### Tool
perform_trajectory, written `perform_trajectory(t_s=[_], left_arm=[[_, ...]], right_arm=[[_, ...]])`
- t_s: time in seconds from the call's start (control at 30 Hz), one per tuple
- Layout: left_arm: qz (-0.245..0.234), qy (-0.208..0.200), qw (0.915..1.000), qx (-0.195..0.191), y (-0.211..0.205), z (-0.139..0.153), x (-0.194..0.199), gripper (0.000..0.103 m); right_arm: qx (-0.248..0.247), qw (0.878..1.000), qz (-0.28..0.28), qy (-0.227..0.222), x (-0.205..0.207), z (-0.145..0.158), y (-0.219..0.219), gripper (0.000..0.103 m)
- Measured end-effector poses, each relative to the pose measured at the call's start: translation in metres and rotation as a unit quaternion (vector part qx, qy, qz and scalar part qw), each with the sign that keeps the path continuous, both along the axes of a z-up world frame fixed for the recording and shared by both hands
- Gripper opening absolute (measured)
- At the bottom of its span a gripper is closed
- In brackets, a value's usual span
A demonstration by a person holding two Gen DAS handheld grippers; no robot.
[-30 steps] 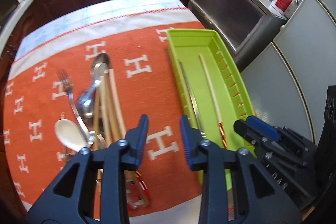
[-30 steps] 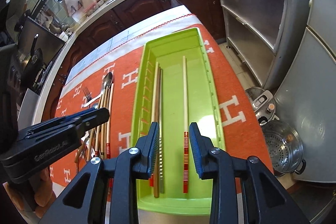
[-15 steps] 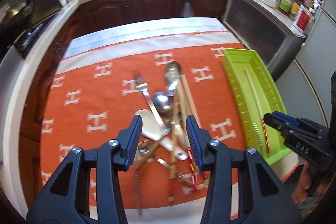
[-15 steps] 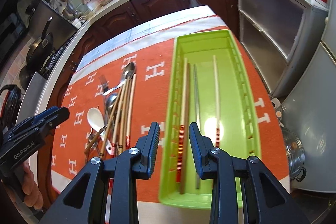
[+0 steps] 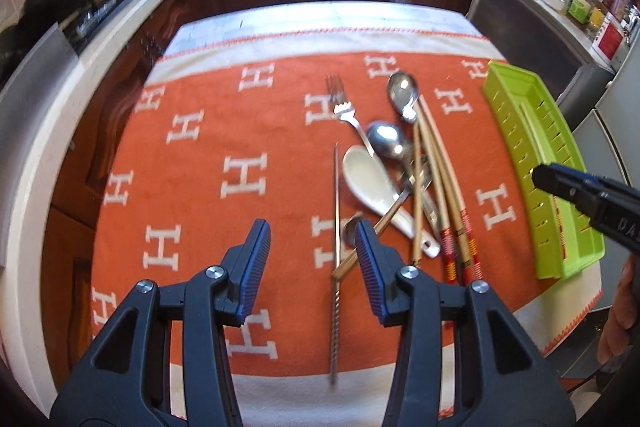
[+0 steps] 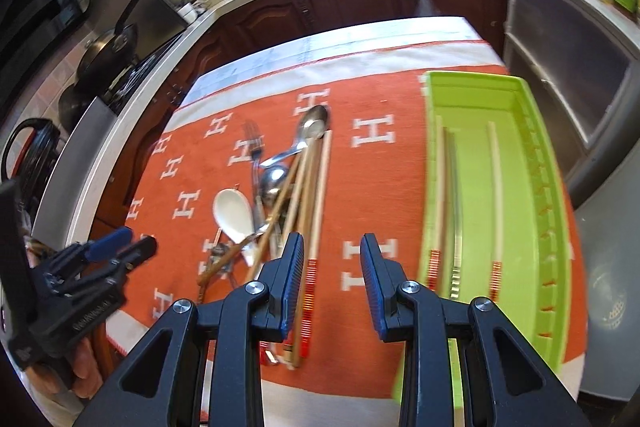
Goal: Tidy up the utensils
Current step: 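Grasp a red-banded chopstick with the right tool while the left grasps a metal chopstick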
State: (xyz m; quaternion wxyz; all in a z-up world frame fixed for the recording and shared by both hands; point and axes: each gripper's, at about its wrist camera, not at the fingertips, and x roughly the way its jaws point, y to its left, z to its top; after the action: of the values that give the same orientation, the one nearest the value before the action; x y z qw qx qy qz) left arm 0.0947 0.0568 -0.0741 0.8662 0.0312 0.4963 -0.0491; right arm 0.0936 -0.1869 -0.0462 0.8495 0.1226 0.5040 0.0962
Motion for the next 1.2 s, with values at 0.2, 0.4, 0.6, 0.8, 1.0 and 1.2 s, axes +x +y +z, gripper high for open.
perform_trajectory(t_s=[0.2, 0.4, 0.6, 0.8, 1.0, 1.2], left_arm=[[-0.003, 0.049, 0.9984, -0.029, 0.010, -0.038, 0.002, 0.041], [-0.009, 0.087, 0.9951, -0.047, 0.012, -0.063, 0.002, 0.041], [-0.025, 0.102, 0.9933, -0.049, 0.006, -0.074, 0.004, 0.041], [-0.037, 0.105, 0.9931, -0.034, 0.001, -0.077, 0.004, 0.041], [-0.038, 0.106, 0.9930, -0.035, 0.001, -0.077, 0.003, 0.041], [-0.033, 0.091, 0.9952, -0.010, 0.000, -0.077, 0.005, 0.019]], right_arm=[[0.015, 0.999, 0.035, 0.014, 0.016, -0.017, 0.034, 0.029], [0.017, 0.998, 0.053, 0.036, 0.034, -0.046, 0.057, 0.020], [0.012, 0.997, 0.057, 0.057, 0.050, -0.073, 0.073, 0.016], [0.005, 0.995, 0.061, 0.075, 0.061, -0.094, 0.082, 0.011], [0.016, 0.995, 0.059, 0.082, 0.071, -0.105, 0.087, 0.010], [0.038, 0.995, 0.048, 0.083, 0.069, -0.102, 0.082, 0.006]])
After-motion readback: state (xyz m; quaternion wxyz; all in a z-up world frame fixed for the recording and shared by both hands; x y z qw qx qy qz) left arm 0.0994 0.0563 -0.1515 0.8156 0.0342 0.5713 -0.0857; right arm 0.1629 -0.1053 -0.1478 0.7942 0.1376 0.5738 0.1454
